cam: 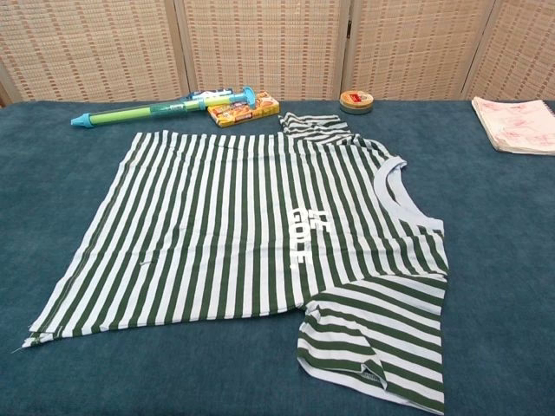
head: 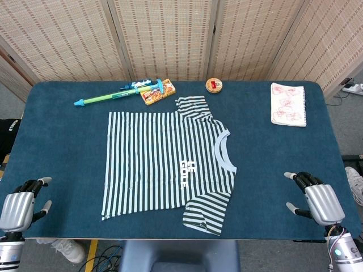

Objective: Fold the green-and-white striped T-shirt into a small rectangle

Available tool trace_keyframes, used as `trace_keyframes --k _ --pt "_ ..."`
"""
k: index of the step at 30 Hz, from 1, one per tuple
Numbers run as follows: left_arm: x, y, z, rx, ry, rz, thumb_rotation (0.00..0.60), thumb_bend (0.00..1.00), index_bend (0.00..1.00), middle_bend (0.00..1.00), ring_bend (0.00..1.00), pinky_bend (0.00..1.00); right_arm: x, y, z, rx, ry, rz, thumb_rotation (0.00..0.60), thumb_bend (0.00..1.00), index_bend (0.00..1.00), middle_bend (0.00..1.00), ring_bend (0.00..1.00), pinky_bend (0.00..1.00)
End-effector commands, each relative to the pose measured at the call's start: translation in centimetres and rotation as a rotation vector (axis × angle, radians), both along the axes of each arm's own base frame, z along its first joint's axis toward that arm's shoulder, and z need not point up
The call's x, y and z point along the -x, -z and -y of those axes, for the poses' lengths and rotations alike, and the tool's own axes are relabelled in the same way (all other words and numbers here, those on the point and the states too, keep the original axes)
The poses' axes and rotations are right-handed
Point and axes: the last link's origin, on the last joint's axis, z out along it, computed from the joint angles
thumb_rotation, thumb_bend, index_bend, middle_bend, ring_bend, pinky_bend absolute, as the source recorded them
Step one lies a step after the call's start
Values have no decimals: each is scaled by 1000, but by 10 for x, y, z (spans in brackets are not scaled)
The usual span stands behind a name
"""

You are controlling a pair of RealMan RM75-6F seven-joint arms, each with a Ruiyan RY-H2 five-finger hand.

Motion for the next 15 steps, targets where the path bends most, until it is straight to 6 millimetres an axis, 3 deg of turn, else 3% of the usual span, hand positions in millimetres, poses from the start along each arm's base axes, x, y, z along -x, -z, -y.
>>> trace_keyframes --k 1,8,11,15 --pt "0 1 1 6 9 -1 600 323 287 393 297 417 -1 -1 0 6 -5 0 600 168 224 312 256 354" --pt "-7 2 -2 29 89 14 600 322 298 393 303 415 -3 -7 3 32 -21 -7 600 168 224 317 256 354" --pt "-10 5 -4 83 138 12 600 274 316 398 345 435 -4 -10 5 41 -34 -9 600 168 224 321 257 354" --pt "-15 12 -9 172 204 4 600 202 343 499 466 579 -4 -11 5 46 -41 -9 600 168 225 321 256 354"
